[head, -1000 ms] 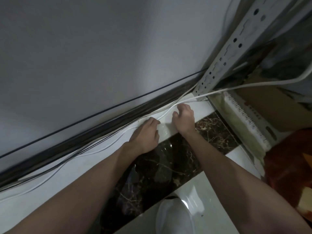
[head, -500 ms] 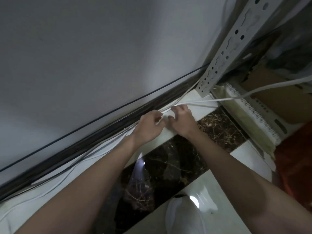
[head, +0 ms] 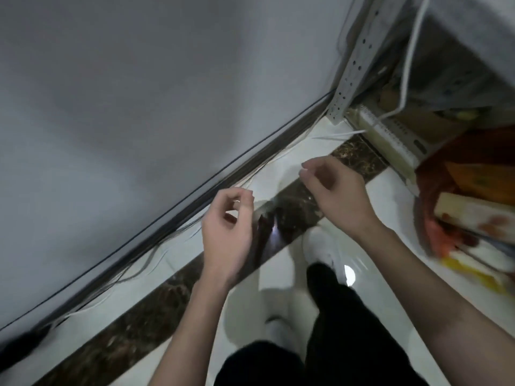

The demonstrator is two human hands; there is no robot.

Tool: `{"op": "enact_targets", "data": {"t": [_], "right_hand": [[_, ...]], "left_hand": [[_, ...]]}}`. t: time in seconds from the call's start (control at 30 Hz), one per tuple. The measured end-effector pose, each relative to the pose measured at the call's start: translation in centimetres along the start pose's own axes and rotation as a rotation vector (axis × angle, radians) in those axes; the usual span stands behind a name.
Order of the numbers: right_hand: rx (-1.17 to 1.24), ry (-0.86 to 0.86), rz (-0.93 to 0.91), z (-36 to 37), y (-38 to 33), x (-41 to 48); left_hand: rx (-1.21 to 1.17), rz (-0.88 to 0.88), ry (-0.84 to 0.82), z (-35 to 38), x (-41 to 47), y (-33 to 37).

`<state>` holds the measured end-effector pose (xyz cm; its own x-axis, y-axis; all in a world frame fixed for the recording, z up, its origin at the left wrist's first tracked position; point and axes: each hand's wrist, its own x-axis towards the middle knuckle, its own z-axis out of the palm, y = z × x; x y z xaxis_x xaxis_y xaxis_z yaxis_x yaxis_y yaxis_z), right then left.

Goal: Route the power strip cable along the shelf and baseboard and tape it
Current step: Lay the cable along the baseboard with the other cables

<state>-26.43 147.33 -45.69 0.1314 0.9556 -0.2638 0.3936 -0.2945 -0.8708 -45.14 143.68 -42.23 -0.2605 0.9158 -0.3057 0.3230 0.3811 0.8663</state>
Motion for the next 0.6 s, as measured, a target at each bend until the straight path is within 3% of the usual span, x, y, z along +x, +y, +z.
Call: {"op": "enact_targets", "data": {"t": [0.13,0.3,0.47,0.6], "right_hand": [[0.014,0.028,-0.063,-6.7,-11.4,-13.0],[0.096,0.116,0.077,-16.2,-24.9,-30.7],[0.219,0.309,0.096,-23.7,-34.9,-45.2],[0.241,0.482,0.03,-28.8,-38.6,-55.2]], "left_hand": [[0.047,0.046,-0.093,-7.9,-11.1,10.7],[0.037,0.074,-0.272,-16.6,-25.0,23.9],[0.082,0.294,-0.435,-21.5,-36.6,34.2],[0.064,0.481,-0.54,-22.3,-45.3,40.0]]}}
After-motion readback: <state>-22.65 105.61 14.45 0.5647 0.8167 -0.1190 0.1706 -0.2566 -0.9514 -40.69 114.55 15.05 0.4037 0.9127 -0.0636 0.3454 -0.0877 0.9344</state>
